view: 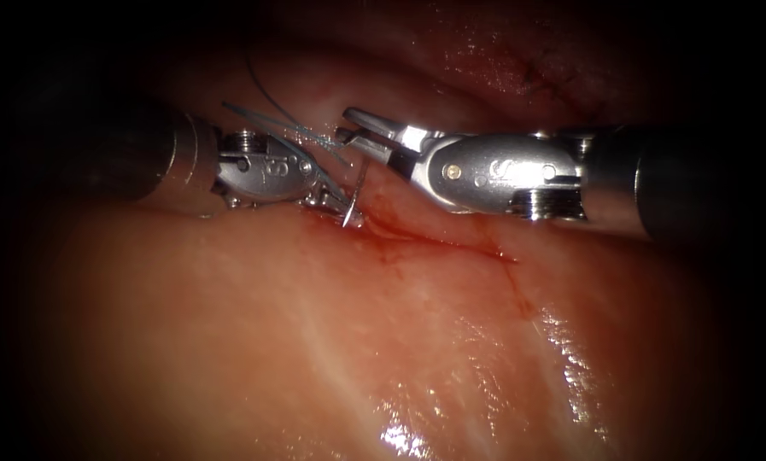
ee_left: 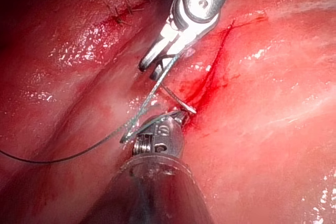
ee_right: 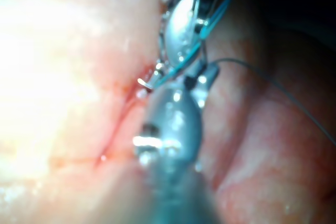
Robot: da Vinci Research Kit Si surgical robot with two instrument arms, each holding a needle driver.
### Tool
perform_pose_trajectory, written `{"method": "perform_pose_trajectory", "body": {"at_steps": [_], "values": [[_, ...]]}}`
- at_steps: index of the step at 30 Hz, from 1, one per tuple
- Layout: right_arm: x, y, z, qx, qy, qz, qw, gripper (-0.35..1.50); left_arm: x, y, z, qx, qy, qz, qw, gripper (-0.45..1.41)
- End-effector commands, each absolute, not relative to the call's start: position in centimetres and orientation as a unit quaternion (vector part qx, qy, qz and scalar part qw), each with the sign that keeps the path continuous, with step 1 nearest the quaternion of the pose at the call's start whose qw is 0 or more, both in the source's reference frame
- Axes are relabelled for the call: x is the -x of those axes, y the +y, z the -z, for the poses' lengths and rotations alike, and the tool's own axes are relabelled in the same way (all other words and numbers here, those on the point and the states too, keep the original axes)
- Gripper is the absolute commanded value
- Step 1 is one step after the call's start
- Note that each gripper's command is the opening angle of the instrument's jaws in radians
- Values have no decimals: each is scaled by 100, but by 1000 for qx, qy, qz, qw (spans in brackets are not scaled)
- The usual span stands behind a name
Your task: Wound Closure
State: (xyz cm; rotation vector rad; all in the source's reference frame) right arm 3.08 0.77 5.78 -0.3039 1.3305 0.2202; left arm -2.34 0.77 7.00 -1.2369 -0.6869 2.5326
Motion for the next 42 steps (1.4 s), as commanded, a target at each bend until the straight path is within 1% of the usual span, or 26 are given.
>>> {"method": "perform_pose_trajectory", "body": {"at_steps": [1, 5, 7, 10, 14, 24, 30, 42], "values": [[-311, 76, -585, 133, 615, -111, 769, -35, 238, 70, -704, 424, -237, -866, 120, -45], [-311, 77, -587, 118, 622, -127, 764, -35, 236, 68, -695, 421, -234, -868, 122, -43], [-310, 80, -591, 108, 624, -141, 761, -35, 234, 67, -683, 417, -227, -870, 130, -30], [-310, 81, -593, 105, 624, -146, 760, -35, 234, 66, -678, 417, -224, -871, 134, -27], [-310, 80, -595, 99, 626, -155, 758, -35, 232, 67, -670, 416, -220, -871, 139, -15], [-306, 83, -597, 99, 623, -160, 760, -35, 208, 68, -643, 411, -209, -875, 149, -13], [-307, 83, -598, 106, 617, -167, 762, -35, 184, 69, -628, 404, -206, -878, 154, -16], [-309, 78, -595, 108, 617, -184, 757, -35, 173, 53, -618, 400, -201, -880, 159, -20]]}}
